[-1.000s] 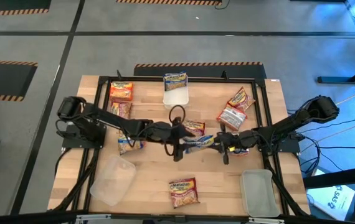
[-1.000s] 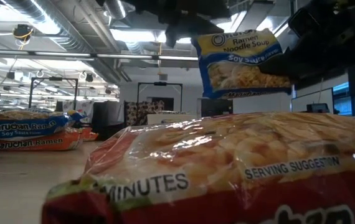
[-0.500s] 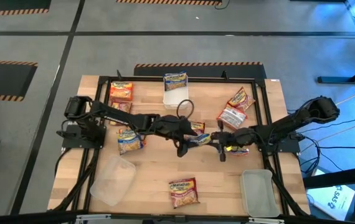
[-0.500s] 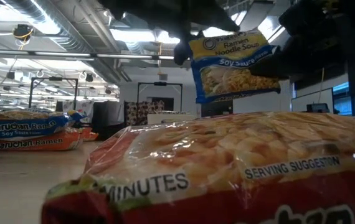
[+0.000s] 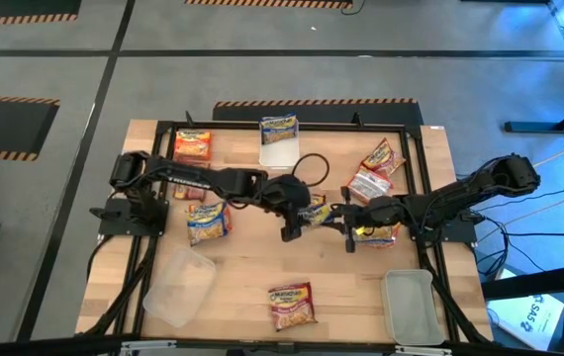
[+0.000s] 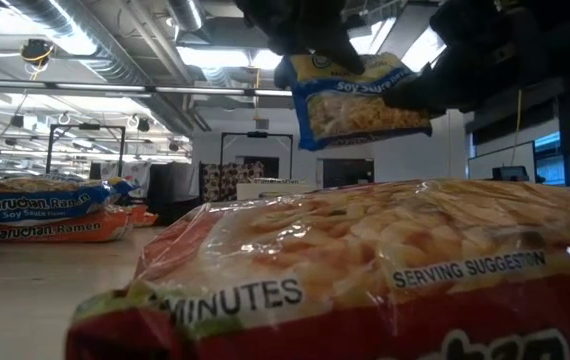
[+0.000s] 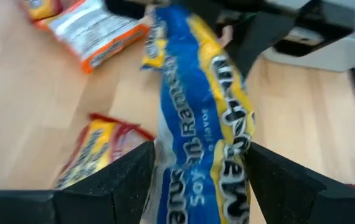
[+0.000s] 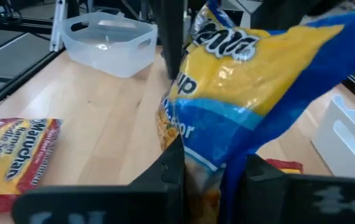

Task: Sort Maruchan noodles
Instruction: Put the blue noodle pack into the white bin

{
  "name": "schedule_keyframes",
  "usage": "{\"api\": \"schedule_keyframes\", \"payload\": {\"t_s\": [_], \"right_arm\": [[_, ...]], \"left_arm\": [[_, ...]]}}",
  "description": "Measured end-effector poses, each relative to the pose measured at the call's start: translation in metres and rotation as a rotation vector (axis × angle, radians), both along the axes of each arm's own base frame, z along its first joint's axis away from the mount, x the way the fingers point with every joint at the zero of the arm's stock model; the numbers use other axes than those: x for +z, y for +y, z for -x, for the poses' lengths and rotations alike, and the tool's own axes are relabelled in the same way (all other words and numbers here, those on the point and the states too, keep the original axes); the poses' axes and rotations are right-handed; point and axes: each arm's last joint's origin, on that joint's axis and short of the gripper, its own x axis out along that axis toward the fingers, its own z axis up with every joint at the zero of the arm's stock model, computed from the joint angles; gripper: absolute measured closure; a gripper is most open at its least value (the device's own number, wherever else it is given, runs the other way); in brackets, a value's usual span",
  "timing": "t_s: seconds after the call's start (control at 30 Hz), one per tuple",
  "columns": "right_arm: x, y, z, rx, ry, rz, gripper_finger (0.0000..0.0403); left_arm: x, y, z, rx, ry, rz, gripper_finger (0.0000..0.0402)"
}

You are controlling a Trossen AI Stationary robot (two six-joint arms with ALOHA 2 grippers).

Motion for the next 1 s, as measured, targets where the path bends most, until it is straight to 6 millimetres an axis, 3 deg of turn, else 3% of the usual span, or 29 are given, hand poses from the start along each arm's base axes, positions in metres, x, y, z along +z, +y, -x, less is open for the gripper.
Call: {"api": "schedule_keyframes", "payload": {"t_s": [0.2, 0.33, 0.53, 0.8, 1.0], "right_arm": [[0.0, 0.0, 0.0, 0.003, 0.0, -0.004, 0.0359], [0.003, 0.001, -0.001, 0.011, -0.031, 0.015, 0.0358], [0.004, 0.0, -0.001, 0.006, -0.042, 0.033, 0.0359], [0.004, 0.0, -0.001, 0.002, -0.043, 0.026, 0.0357], [0.004, 0.0, -0.001, -0.004, -0.043, 0.0, 0.0325]], "left_arm": [[0.005, 0.001, -0.002, -0.029, -0.018, 0.021, 0.0158], [-0.011, -0.001, -0.007, -0.074, 0.035, 0.065, 0.0158], [-0.016, -0.003, -0.012, -0.116, 0.029, 0.134, 0.0163], [-0.015, 0.0, -0.013, -0.094, 0.013, 0.117, 0.0223], [-0.015, 0.0, -0.013, -0.096, 0.011, 0.097, 0.0269]]}}
